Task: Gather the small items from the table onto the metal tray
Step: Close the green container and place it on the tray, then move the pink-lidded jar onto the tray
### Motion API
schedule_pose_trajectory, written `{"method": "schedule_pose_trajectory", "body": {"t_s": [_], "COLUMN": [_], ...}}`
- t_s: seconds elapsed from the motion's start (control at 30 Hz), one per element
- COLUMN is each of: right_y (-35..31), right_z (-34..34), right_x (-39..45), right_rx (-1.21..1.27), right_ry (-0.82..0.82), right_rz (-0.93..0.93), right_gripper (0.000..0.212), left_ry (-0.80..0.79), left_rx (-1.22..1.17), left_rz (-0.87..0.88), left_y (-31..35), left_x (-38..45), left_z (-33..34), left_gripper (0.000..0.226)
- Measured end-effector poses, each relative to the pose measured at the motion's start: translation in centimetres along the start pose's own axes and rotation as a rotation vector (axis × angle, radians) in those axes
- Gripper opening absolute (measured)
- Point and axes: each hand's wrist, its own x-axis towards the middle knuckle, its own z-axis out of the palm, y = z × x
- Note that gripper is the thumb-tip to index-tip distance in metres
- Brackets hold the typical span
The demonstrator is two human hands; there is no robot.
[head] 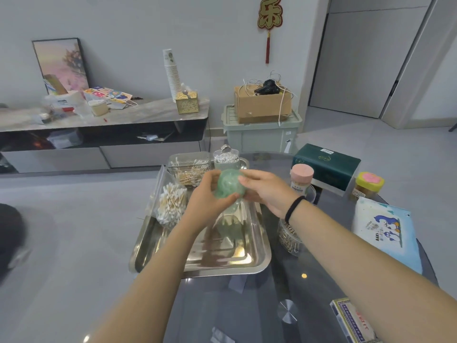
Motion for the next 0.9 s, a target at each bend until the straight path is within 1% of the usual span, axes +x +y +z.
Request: {"method": "schedule_pose_trajectory", "body": {"t_s": [0.1,0.17,0.27,0.4,0.47,0.5,0.57,0.67,0.73,0.8,0.9], "right_y": [0.6,0.9,1.3,1.7,1.5,1.3,0.9,0.7,0.7,0.7,0.9], "right_z": [1.6,2.9,5.0,7.0,7.4,7.2,6.3,4.1,2.6,1.5,-0.3], "right_x": [1.8,2.8,4.3,5.2,4.7,4.2,2.9,0.8,-0.5,-1.6,-3.4], "right_rx": [-0.166,-0.183,-0.141,-0.074,-0.082,-0.114,-0.264,-0.441,-0.517,-0.599,-0.666], "right_ry": [0.018,0.016,0.042,0.007,-0.013,-0.005,0.057,0.126,0.130,0.129,0.152], "right_rz": [0.052,0.064,0.065,0.096,0.092,0.072,-0.007,-0.097,-0.115,-0.121,-0.126], "right_gripper": [0.043,0.045,0.046,0.043,0.039,0.037,0.036,0.035,0.034,0.033,0.032], "left_ry": [0.039,0.080,0.122,0.227,0.262,0.269,0.263,0.230,0.216,0.216,0.187], "left_rx": [0.119,0.201,0.283,0.448,0.521,0.547,0.581,0.619,0.665,0.689,0.651], "left_rz": [-0.064,-0.091,-0.105,-0.063,-0.055,-0.054,-0.063,-0.113,-0.120,-0.093,-0.054], "left_y": [-1.8,-2.4,-2.9,-3.4,-3.7,-3.9,-3.9,-3.4,-2.7,-1.9,-0.5], "left_x": [0.6,0.9,1.2,1.4,1.5,1.6,1.7,1.5,1.1,0.6,0.1], "left_z": [-0.5,-1.0,-1.6,-2.2,-2.4,-2.5,-2.6,-2.3,-2.0,-1.5,-0.4], "left_gripper": [0.060,0.063,0.072,0.055,0.052,0.052,0.054,0.056,0.058,0.058,0.055]}}
